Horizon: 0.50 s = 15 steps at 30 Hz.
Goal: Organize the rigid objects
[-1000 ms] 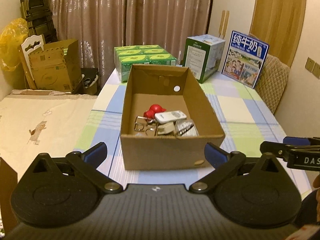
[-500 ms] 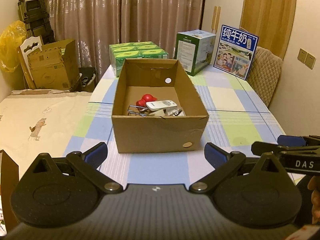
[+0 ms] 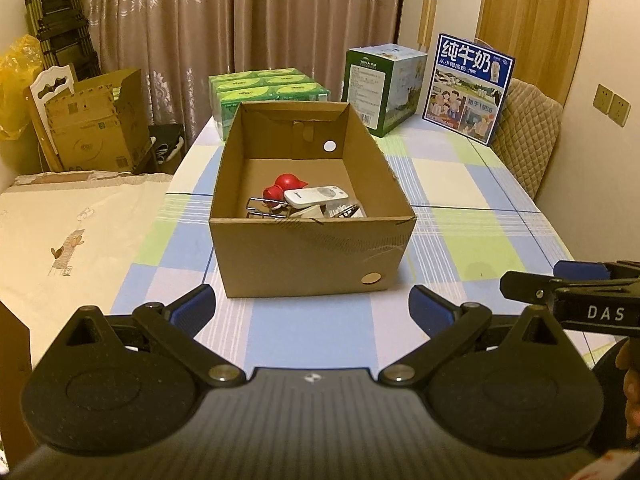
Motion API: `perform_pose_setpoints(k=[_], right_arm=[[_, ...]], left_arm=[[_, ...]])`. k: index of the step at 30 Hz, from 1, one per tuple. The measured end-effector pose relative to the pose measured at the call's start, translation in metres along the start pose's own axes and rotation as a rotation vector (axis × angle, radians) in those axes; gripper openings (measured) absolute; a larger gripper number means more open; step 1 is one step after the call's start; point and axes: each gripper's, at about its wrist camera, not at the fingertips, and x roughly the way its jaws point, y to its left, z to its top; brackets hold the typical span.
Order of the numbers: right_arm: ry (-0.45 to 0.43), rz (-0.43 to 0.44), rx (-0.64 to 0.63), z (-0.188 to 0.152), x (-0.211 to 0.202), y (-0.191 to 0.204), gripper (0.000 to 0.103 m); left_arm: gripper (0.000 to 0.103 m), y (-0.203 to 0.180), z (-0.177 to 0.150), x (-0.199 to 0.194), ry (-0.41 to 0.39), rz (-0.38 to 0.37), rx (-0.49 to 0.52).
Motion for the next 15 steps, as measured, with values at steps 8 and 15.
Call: perform_pose_setpoints(k=[8, 15], right_arm=[[0.003, -0.006, 0.005, 0.003, 0.009, -0.002, 0.08], [0.013, -0.004, 0.007, 0.004, 0.015, -0.004, 0.08]], left_arm=[[0.102, -0.001, 0.003, 0.01, 0.016, -0.003, 0.007], [0.102, 0.002, 0.007, 0.016, 0.017, 0.004, 0.003]])
